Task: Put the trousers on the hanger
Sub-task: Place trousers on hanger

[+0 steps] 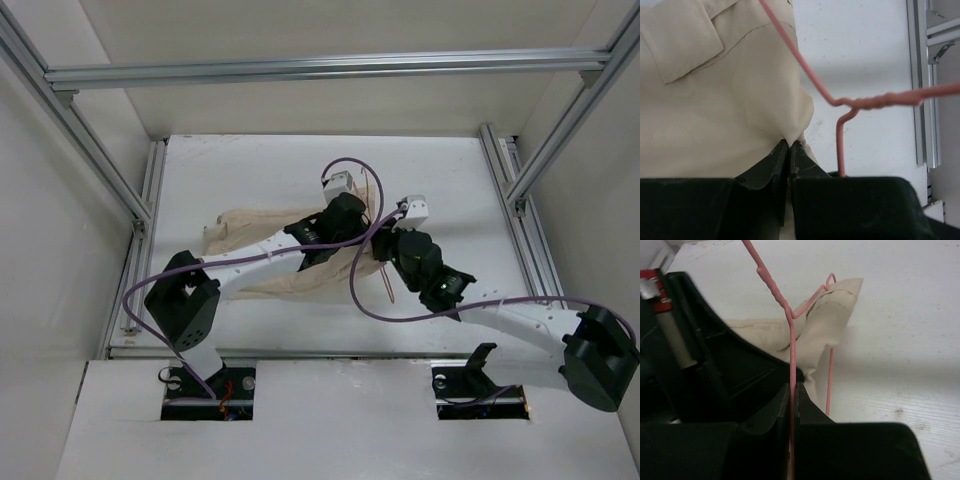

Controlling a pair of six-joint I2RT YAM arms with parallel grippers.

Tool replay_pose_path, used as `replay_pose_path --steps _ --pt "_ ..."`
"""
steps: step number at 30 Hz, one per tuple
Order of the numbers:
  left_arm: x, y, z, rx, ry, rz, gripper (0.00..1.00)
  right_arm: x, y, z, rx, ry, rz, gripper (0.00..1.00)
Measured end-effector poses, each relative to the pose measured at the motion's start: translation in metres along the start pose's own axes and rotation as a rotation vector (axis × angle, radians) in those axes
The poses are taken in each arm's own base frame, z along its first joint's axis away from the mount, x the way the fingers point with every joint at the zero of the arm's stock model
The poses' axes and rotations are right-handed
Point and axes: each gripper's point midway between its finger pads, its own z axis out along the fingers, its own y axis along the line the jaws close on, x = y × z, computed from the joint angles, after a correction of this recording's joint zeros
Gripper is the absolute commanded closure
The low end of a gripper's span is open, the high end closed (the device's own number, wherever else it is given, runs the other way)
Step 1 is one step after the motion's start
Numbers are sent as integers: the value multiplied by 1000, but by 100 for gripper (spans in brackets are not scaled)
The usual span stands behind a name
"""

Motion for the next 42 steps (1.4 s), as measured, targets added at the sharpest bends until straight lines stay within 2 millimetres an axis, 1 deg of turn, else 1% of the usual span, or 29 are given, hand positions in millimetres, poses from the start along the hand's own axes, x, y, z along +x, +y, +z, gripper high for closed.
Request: replay_pose_path --steps 3,8,12,18,20,24,26,32,34,36,38,40,42 --pt "-1 -1 0 3 -1 -3 98 -2 11 -4 -16 -8 0 100" --pt "1 -3 7 7 -5 -10 98 -18 18 -3 -12 -43 23 100" --pt "-2 -6 14 13 -9 -41 98 -20 14 -1 24 -56 54 100" --pt "-1 -5 18 17 -9 -98 96 -15 11 1 48 -79 141 100" --pt "2 -2 20 21 -4 -118 92 -11 10 3 50 -79 164 100" --pt "14 7 23 26 17 -147 85 5 6 4 59 -56 183 100" --pt "19 12 25 26 25 -162 78 11 5 4 62 -47 189 100" --pt "27 24 27 26 26 -207 61 17 4 6 69 -37 201 100" --pt "27 29 26 28 21 -228 59 18 5 7 67 -38 210 100" --pt "25 33 22 33 12 -254 59 19 7 8 59 -39 221 100" --pt "19 35 17 45 -5 -289 59 24 8 9 61 -30 215 100" --pt "3 35 8 69 -41 -331 59 34 6 12 70 -8 200 100" --pt "-23 26 -4 119 -95 -374 59 48 8 13 66 26 178 100"
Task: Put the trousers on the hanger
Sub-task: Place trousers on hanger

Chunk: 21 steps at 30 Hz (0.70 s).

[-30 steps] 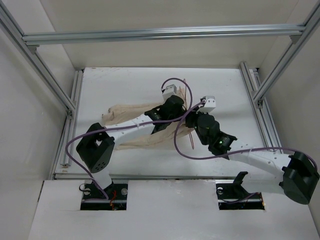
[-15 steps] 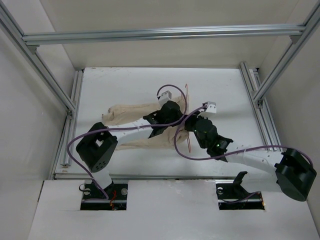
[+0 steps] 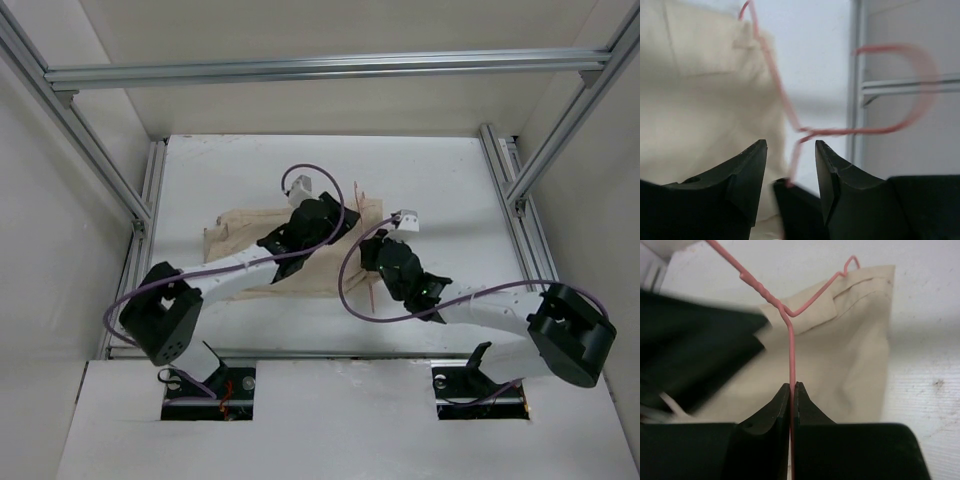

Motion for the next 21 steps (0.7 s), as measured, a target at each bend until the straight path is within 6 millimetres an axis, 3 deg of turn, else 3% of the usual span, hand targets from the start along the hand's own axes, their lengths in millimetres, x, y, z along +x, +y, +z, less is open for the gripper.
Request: replay_pose_path --steps 3,6,13,18,21 --pt "-28 -27 -15 83 -60 -47 59 15 1 0 -4 32 -27 100" --pt "-37 -36 -23 109 -72 -58 60 20 0 1 -1 40 -42 100" --pt "-8 -11 -21 24 17 43 63 25 0 1 -4 52 -57 100" --pt "11 0 -25 -16 62 150 54 25 0 1 -5 53 -58 100" --pt "15 -3 -16 -28 75 204 53 24 1 0 -8 51 -59 100"
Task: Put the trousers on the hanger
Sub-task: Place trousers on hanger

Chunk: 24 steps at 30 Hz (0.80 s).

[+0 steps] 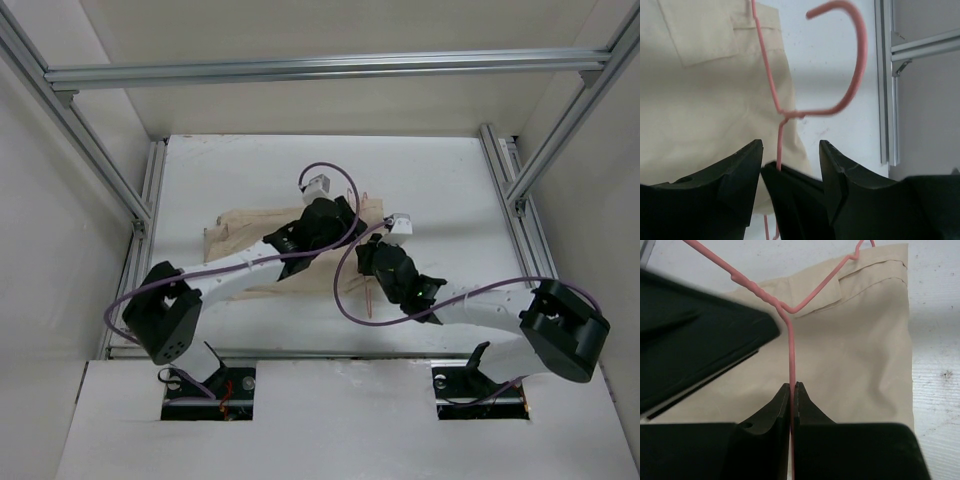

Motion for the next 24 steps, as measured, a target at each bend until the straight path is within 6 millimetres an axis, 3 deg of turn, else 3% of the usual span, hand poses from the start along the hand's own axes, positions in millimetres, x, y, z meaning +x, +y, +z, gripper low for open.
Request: replay_pose_path --steps 3,7,10,12,15,20,24 --pt "-5 -7 23 -9 -2 41 60 -3 1 -2 -5 -5 1 100" --pt "-2 -1 47 -38 14 90 67 -10 3 -7 -16 -11 7 100" --pt "2 2 55 -50 25 115 87 -17 4 -13 -24 -16 12 98" --pt "2 0 55 -45 30 127 92 -21 4 -17 -25 -22 17 89" --pt "1 -7 53 -33 29 142 95 -26 6 -22 -43 -24 31 66" --pt "-2 4 54 -69 32 165 96 -47 1 -44 -97 -38 88 37" --pt "-3 8 54 -80 33 171 96 -75 -26 -47 -61 -68 149 35"
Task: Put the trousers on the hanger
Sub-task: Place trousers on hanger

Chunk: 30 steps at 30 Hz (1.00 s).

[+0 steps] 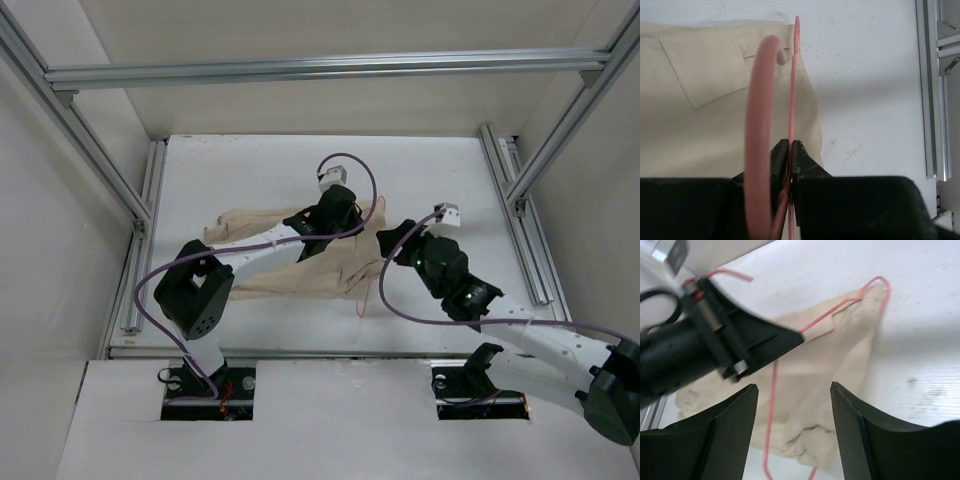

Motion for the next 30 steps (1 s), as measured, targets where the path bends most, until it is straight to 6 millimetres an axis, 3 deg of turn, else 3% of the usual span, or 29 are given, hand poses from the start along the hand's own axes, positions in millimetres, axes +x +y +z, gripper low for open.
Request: replay_pose_path --steps 2,4,8,12,17,21,25,30 --pt "0 0 0 -1 0 2 96 -4 -17 9 51 21 12 35" --pt "0 0 0 -1 1 5 96 0 -35 23 113 75 12 30" --pt "0 1 0 -1 1 5 96 27 -60 49 201 229 9 23" --pt "0 1 0 -1 1 4 96 51 -68 65 220 348 20 26" --pt "-1 2 0 -1 2 2 96 75 -68 71 202 440 61 43" --pt "-2 3 1 -2 3 0 96 90 -70 72 194 495 100 85" --pt "-4 6 2 -10 1 -3 97 79 -64 73 184 461 118 91" --pt "-10 20 4 -55 -14 -4 98 33 -40 63 115 339 125 94"
